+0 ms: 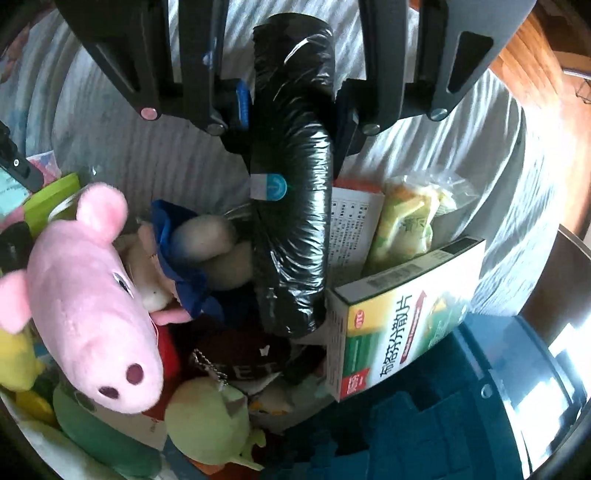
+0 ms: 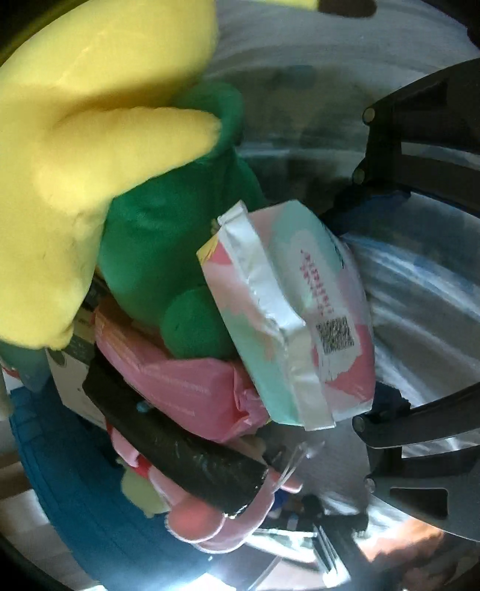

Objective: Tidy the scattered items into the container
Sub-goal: 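Grasp the black rolled bag with the left tool while the right grasps the tissue pack, then carry the black bag and tissue pack over the blue crate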

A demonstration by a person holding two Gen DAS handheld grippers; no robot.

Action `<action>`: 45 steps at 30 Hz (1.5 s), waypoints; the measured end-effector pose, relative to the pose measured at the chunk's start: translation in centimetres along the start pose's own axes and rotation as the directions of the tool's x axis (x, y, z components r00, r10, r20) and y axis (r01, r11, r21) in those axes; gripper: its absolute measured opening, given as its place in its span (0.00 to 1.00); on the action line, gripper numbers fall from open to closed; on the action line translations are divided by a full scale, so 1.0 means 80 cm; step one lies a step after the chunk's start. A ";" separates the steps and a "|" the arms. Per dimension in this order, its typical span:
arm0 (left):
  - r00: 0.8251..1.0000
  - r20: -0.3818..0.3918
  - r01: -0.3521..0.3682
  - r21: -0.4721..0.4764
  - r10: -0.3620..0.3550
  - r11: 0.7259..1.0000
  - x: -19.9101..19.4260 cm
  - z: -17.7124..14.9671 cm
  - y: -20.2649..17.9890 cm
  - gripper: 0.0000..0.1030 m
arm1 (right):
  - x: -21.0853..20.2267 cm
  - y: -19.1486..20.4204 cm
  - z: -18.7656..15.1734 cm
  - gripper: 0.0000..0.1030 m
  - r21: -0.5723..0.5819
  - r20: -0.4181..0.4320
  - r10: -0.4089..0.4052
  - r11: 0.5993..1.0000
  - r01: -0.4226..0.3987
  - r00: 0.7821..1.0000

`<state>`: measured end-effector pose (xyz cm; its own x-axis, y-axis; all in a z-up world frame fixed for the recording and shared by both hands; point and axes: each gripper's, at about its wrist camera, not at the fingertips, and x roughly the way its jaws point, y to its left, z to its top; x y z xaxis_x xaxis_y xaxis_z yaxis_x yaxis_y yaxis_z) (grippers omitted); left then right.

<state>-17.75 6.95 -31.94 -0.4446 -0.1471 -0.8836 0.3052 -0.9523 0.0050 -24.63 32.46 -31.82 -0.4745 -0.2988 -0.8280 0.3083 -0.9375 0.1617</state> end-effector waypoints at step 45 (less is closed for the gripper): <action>0.822 0.567 0.050 0.038 -0.063 0.998 -0.362 0.137 0.104 0.33 | -0.288 0.265 0.164 0.66 -0.295 0.393 0.226 0.949 -0.111 0.891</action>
<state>-11.56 0.35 -1.20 -0.8617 -0.2123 -0.4610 0.2499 -0.9680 -0.0214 -17.98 17.10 -2.26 -0.6774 -0.5485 -0.4901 0.5882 -0.8040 0.0868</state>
